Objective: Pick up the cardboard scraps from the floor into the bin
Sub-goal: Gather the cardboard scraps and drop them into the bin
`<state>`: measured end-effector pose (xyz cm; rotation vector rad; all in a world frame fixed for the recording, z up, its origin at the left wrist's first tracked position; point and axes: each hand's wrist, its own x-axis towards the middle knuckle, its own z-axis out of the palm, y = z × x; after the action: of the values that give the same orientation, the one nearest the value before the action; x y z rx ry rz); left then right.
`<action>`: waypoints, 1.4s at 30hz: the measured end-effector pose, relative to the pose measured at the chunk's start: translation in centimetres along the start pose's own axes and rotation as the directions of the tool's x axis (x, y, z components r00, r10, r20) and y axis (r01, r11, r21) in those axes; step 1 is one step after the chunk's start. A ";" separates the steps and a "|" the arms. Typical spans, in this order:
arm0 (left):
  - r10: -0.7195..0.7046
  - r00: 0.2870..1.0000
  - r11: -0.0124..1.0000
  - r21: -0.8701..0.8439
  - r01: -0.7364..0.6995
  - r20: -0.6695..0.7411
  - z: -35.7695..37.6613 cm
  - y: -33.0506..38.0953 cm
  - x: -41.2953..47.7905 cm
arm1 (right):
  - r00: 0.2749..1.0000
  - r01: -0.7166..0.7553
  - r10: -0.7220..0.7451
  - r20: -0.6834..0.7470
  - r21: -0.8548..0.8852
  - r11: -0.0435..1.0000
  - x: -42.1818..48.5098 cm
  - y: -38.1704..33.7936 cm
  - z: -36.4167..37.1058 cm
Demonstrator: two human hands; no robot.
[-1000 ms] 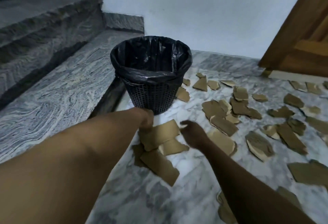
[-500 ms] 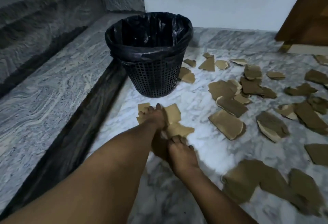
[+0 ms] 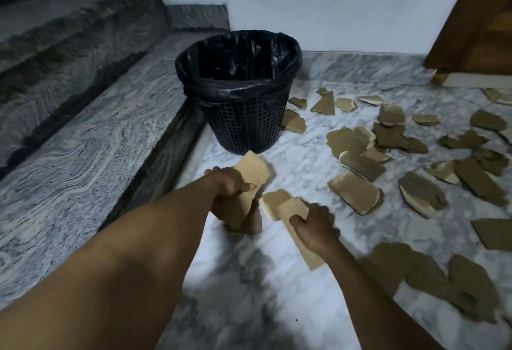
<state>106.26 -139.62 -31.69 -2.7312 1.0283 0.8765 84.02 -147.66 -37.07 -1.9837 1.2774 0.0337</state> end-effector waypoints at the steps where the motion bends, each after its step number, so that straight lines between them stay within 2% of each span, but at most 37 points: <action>1: 0.026 0.998 1.000 0.013 -0.027 0.061 0.2 -0.1 -0.9 | 0.999 -0.004 0.004 -0.034 0.012 1.000 0.4 -0.5 -0.3; 4: 0.059 0.984 0.997 0.044 -0.067 0.171 3.2 0.3 -2.2 | 0.996 0.090 -0.091 -0.009 -0.126 0.988 1.8 -1.9 0.0; 6: -0.013 0.998 0.998 0.067 0.009 0.059 6.2 0.2 -2.1 | 0.983 0.173 -0.156 0.094 -0.216 0.961 2.6 -2.8 0.8; 8: -0.092 0.995 0.995 -0.036 0.090 -0.049 8.0 0.3 -2.3 | 0.967 0.231 -0.181 0.179 -0.318 0.919 3.3 -3.3 1.3; 12: -0.165 0.981 0.966 -0.216 0.139 -0.106 8.3 0.0 -2.7 | 0.951 0.293 -0.205 0.230 -0.468 0.834 3.7 -3.6 1.4; 15: -0.179 0.971 0.952 -0.276 0.130 -0.160 8.2 -0.1 -2.3 | 0.962 0.262 -0.197 0.190 -0.437 0.860 3.6 -3.5 1.2; 17: -0.149 0.976 0.958 -0.268 0.103 -0.159 8.0 0.2 -2.2 | 0.975 0.215 -0.183 0.124 -0.336 0.917 3.4 -3.3 1.0; 20: -0.031 0.993 0.994 -0.105 0.019 -0.110 7.6 0.3 -1.7 | 0.981 0.152 -0.134 0.142 -0.125 0.980 3.3 -2.1 0.6; 23: 0.111 0.993 0.993 0.041 -0.109 -0.039 7.0 0.1 -1.6 | 0.977 0.136 -0.118 0.175 -0.095 0.986 3.1 -1.1 0.5; 26: 0.179 0.983 0.984 0.011 -0.179 0.033 5.9 0.6 -2.3 | 0.965 0.185 -0.174 0.197 -0.038 0.982 2.8 -0.3 -0.4; 28: 0.203 0.973 0.979 -0.004 -0.204 0.109 5.2 0.9 -2.5 | 0.948 0.232 -0.210 0.238 -0.068 0.970 2.8 0.2 -1.4; 30: 0.201 0.963 0.979 -0.007 -0.203 0.182 4.5 1.2 -2.6 | 0.947 0.225 -0.192 0.257 -0.106 0.969 3.0 1.0 -2.5; 32: 0.196 0.949 0.979 -0.095 -0.178 0.247 3.7 1.2 -2.4 | 0.954 0.175 -0.147 0.262 -0.084 0.981 3.6 2.0 -3.7; 34: 0.173 0.957 0.972 -0.199 -0.127 0.234 3.0 1.1 -1.8 | 0.961 0.133 -0.132 0.244 0.014 0.991 4.0 2.5 -5.0; 36: 0.118 0.981 0.970 -0.230 -0.082 0.151 2.5 0.8 -1.1 | 0.975 0.130 -0.138 0.176 0.060 0.990 5.0 3.1 -6.0; 39: -0.009 0.999 0.999 -0.038 0.011 0.044 3.4 0.5 -0.3 | 0.999 0.042 -0.037 0.036 -0.137 0.990 7.1 4.0 -7.0; 42: -0.055 0.998 0.990 0.131 0.057 -0.020 5.4 1.6 -0.2 | 0.997 -0.072 0.055 -0.062 -0.316 0.946 8.5 5.3 -7.9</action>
<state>102.55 -139.21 -35.91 -2.6475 0.9697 0.7509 81.19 -160.07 -37.92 -2.2260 1.4425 0.2348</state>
